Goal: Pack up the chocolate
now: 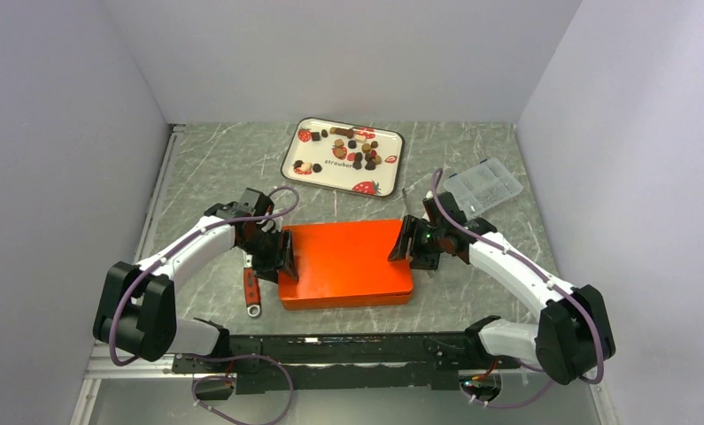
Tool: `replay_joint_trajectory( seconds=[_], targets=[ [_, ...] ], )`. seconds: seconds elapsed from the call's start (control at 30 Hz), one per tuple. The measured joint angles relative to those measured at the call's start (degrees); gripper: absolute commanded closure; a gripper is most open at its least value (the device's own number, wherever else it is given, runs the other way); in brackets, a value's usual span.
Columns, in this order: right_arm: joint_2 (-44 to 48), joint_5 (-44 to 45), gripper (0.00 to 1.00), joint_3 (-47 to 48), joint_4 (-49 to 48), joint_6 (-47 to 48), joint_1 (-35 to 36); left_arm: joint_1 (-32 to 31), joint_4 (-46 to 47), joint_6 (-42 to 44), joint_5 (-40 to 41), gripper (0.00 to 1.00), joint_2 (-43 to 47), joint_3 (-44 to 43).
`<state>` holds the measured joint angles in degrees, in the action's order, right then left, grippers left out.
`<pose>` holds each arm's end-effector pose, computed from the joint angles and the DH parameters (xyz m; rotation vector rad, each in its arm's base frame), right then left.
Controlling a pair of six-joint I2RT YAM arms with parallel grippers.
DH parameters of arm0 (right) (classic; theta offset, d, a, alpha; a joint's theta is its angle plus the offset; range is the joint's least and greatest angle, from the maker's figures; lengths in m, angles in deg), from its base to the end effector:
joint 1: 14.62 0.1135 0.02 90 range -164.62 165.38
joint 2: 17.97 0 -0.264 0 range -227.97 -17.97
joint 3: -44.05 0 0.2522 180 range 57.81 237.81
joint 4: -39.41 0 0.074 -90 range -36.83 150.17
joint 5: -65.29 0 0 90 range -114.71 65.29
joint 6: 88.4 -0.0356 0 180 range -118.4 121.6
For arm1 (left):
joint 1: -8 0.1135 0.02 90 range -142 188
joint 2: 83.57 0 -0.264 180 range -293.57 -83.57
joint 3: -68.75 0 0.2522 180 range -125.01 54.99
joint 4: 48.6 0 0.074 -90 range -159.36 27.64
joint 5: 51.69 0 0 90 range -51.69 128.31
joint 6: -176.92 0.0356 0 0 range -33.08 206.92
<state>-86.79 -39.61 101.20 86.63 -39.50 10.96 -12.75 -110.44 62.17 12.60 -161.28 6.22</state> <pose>0.2014 0.1065 0.2158 0.2710 2.7274 0.7183 0.2106 -0.0963 0.2020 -0.0270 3.0132 -0.7665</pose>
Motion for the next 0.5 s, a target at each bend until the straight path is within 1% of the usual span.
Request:
replay_joint_trajectory(
  seconds=[0.5],
  targets=[
    [2.3, 0.3, 0.36, -0.4, 0.7, 0.0, 0.1, -1.5, -0.7, 0.2, 1.3, 0.45, 0.0, -0.9]
  ],
)
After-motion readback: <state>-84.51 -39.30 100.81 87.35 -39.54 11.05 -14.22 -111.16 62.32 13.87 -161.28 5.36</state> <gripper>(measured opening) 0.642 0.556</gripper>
